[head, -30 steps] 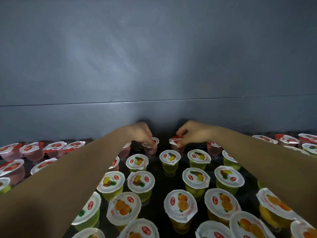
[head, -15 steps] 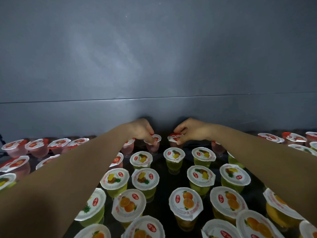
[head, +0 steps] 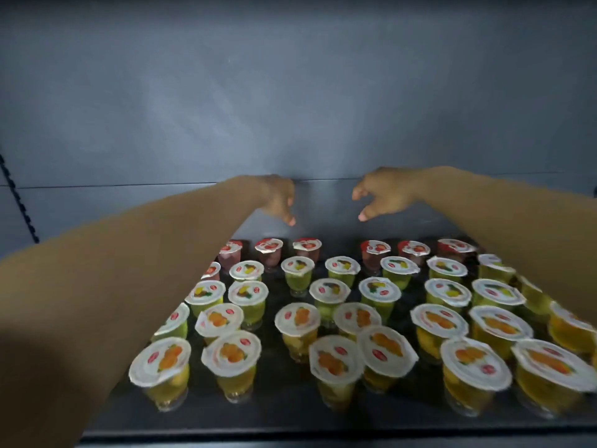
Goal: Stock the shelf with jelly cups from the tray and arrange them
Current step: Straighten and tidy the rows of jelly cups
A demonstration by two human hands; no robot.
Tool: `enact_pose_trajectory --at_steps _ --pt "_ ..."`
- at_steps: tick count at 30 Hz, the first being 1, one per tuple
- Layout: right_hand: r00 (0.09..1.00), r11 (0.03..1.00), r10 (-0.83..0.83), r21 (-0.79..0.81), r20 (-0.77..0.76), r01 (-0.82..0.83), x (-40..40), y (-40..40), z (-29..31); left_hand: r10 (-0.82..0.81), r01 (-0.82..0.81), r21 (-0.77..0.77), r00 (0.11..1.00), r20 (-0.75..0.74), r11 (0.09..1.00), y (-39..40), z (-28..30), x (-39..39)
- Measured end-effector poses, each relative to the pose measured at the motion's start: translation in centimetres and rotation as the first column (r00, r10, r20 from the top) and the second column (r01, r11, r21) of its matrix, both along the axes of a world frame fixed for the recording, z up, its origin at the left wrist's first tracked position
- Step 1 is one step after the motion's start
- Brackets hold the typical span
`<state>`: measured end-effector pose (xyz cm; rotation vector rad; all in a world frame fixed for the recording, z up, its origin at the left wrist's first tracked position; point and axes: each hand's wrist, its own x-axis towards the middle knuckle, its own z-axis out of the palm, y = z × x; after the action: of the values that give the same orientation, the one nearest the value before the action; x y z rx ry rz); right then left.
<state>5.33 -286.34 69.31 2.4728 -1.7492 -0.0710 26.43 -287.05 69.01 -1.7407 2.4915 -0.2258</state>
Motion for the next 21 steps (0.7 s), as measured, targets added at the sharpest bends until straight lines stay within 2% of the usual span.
enact_pose_trajectory --at_steps 6,15,21 --pt "0.999 1.000 0.013 -0.017 -0.037 -0.014 -5.0 7.9 0.9 0.049 -0.048 -0.017 0.997 0.060 0.999 8.2 1.4 -5.6" --pt "0.998 0.999 -0.026 -0.045 0.050 0.028 -9.7 16.4 2.8 0.010 -0.012 -0.040 0.999 -0.052 0.999 15.8 3.3 -9.9" --pt "0.997 0.997 -0.047 -0.055 0.056 0.050 -9.3 21.3 1.5 -0.058 0.057 -0.024 0.998 -0.040 0.998 19.3 2.8 -10.3"
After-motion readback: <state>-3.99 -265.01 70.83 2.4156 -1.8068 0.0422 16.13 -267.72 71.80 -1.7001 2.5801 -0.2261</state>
